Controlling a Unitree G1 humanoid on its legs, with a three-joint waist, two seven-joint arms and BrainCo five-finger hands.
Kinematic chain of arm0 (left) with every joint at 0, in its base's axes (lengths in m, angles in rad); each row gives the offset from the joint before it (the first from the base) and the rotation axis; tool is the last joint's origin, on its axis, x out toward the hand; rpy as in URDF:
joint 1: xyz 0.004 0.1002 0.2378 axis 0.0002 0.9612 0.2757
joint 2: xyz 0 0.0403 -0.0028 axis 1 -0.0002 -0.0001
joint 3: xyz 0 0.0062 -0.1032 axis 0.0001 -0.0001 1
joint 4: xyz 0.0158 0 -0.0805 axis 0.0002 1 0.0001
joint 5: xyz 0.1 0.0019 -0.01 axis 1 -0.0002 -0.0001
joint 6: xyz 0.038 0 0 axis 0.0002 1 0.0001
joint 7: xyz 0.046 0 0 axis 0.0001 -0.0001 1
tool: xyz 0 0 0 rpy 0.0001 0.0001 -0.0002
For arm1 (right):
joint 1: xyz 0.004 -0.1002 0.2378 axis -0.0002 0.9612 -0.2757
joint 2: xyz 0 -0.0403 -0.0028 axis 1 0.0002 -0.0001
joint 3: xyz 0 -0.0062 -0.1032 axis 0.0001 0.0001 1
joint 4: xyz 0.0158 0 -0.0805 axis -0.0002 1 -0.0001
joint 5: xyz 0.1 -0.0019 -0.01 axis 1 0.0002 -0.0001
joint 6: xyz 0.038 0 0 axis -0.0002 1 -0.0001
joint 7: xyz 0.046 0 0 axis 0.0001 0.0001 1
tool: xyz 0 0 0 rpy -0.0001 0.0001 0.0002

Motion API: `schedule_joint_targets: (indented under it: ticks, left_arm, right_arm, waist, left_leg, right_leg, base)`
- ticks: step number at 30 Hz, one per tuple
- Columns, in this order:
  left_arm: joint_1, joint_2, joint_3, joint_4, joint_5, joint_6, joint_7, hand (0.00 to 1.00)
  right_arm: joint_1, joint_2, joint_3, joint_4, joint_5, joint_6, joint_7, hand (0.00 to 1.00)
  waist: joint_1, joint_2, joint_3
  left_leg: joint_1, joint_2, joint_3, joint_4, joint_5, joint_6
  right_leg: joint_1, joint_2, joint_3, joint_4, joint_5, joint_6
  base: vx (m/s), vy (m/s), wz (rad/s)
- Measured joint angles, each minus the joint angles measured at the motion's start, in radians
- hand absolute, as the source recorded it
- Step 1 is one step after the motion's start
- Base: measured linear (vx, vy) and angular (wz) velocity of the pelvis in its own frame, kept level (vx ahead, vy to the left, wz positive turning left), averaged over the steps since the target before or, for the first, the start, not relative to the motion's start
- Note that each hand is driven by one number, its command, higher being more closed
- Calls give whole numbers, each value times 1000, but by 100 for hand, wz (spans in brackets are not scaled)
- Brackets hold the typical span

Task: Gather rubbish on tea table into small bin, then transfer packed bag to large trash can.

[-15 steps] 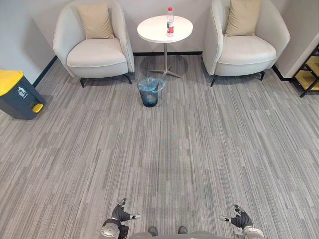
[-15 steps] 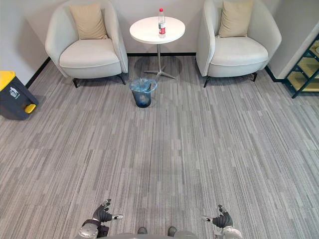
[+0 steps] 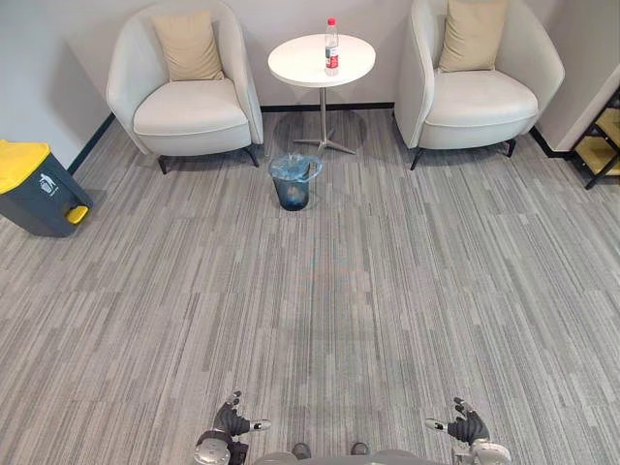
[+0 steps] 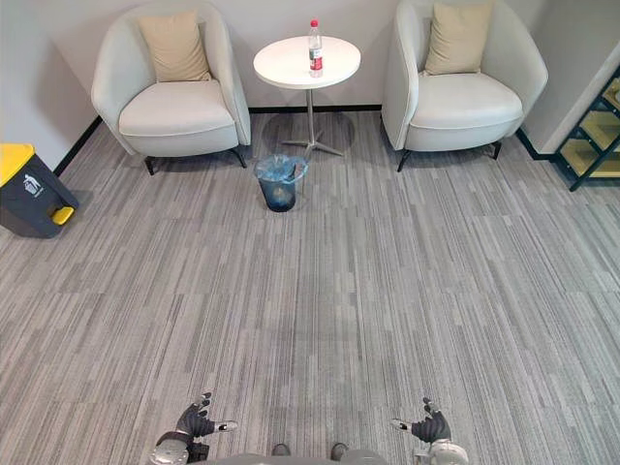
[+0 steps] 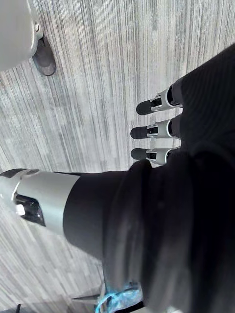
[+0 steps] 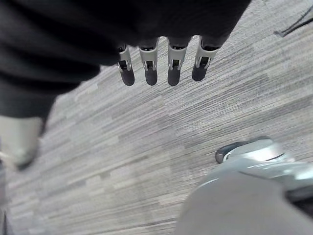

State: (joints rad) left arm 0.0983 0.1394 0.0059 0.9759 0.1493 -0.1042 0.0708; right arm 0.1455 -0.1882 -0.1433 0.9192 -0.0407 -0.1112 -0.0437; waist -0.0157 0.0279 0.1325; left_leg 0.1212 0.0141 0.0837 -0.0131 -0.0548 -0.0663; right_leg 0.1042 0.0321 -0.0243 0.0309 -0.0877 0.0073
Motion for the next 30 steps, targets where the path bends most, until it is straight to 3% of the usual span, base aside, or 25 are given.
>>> schedule_joint_targets:
  ticks: [8,20,22,24,27,30]
  left_arm:
    - [7,-1,1,16,0,1,0,0]
    - [10,-1,0,16,-2,8,1,0]
    - [5,-1,0,15,-2,8,1,0]
    - [-7,-1,-1,13,-2,8,0,0]
    - [-12,2,-3,-2,-3,8,0,0]
    - [-40,29,-16,-14,-3,9,1,0]
  right_arm:
    - [-1,7,3,9,0,1,0,0]
    - [-33,16,0,38,1,7,-1,0]
    - [-44,16,-4,38,1,10,-2,0]
    - [-57,15,-5,38,1,11,-3,0]
    - [-67,15,-5,36,1,12,-4,0]
    - [-78,26,-4,36,1,12,-1,0]
  waist:
    - [1,-3,-1]
    - [3,-16,-2]
    - [4,-16,-1]
    - [3,-13,5]
    - [3,-1,19]
    - [-1,-10,52]
  left_leg:
    - [-6,2,4,-2,2,3]
    - [-35,3,54,-20,-3,40]
    - [-49,4,69,-6,-15,55]
    - [-62,6,86,43,-54,59]
    - [-54,8,103,93,-98,61]
    - [-3,-5,103,102,-130,96]
  right_leg:
    - [1,4,-2,-30,28,-24]
    - [-34,9,40,-65,52,-25]
    - [-55,9,55,-47,41,-9]
    - [-109,7,58,77,-21,15]
    - [-197,-2,45,321,-93,102]
    - [-338,-46,-23,656,-121,125]
  base:
    - [-50,-11,-3]
    - [-8,-3,-11]
    - [70,13,-23]
    - [92,27,-22]
    - [57,44,-20]
    - [82,50,0]
